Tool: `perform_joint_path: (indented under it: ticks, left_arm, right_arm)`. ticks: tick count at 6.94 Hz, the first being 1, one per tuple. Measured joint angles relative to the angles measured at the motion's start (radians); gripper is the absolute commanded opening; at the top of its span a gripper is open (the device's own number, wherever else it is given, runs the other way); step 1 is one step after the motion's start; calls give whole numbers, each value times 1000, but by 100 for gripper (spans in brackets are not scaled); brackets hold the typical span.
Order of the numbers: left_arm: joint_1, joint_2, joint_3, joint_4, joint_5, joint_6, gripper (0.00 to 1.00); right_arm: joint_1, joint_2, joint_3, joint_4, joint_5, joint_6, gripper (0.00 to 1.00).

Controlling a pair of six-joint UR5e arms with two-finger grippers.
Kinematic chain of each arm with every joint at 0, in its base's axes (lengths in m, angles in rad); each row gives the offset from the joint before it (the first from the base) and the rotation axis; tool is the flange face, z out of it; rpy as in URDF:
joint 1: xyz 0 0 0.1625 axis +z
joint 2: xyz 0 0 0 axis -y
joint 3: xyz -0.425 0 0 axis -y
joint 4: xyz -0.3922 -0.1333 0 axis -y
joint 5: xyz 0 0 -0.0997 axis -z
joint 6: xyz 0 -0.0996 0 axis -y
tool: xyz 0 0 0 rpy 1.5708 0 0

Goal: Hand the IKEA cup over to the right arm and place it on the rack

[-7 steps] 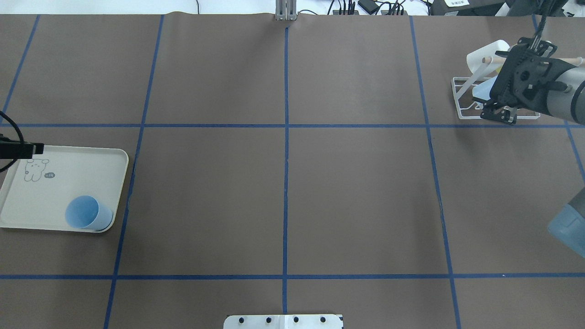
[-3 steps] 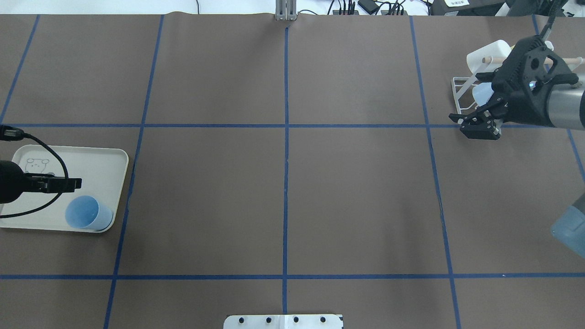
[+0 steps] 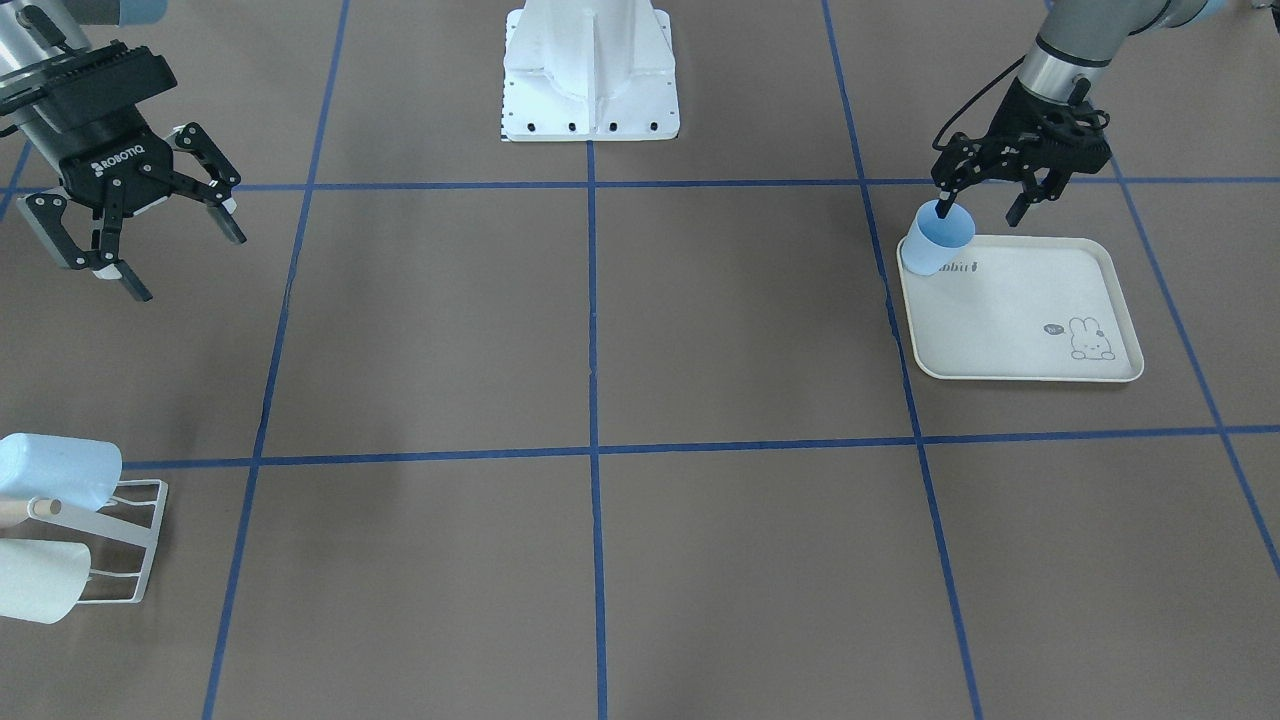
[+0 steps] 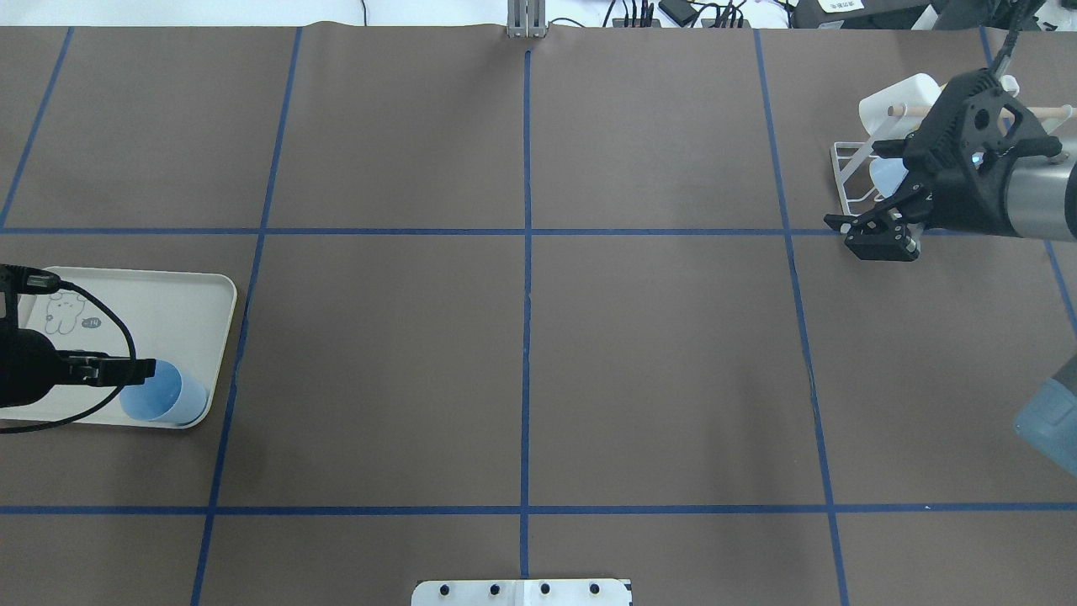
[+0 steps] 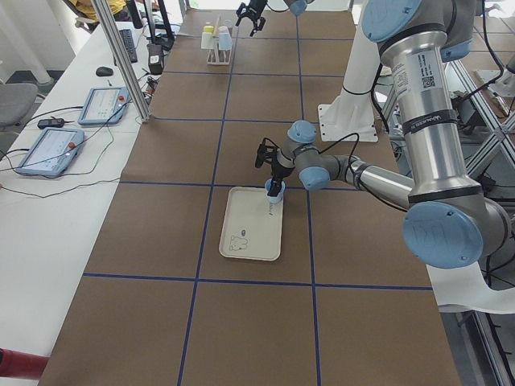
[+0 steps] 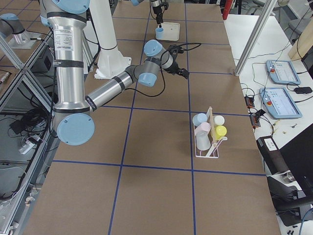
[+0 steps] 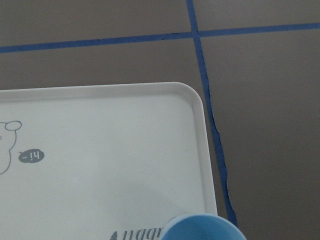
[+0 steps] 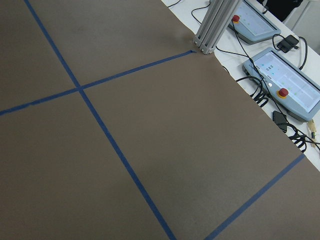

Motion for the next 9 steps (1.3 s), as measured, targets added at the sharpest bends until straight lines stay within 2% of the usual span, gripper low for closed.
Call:
perform_joint_path:
  ticks: [1, 2, 3, 4, 7, 9]
  left_arm:
    - [8, 1, 3, -1, 4, -4, 63]
    - [12, 1, 13, -6, 6, -5, 62]
    - [13, 1, 33, -27, 7, -5, 56]
    - [13, 1, 55, -56, 8, -6, 44]
    - [14, 2, 73, -85, 8, -8, 1]
    - [12, 2, 69, -86, 9, -8, 0]
  right_arm:
    - [0, 0, -1, 1, 1, 0, 100]
    - [0, -1, -2, 2, 2, 0, 100]
    - [0, -2, -5, 4, 2, 0, 100]
    - [0, -3, -7, 6, 3, 0, 100]
    - [-1, -6, -8, 8, 9, -1, 100]
    - [-2, -7, -8, 9, 11, -1, 100]
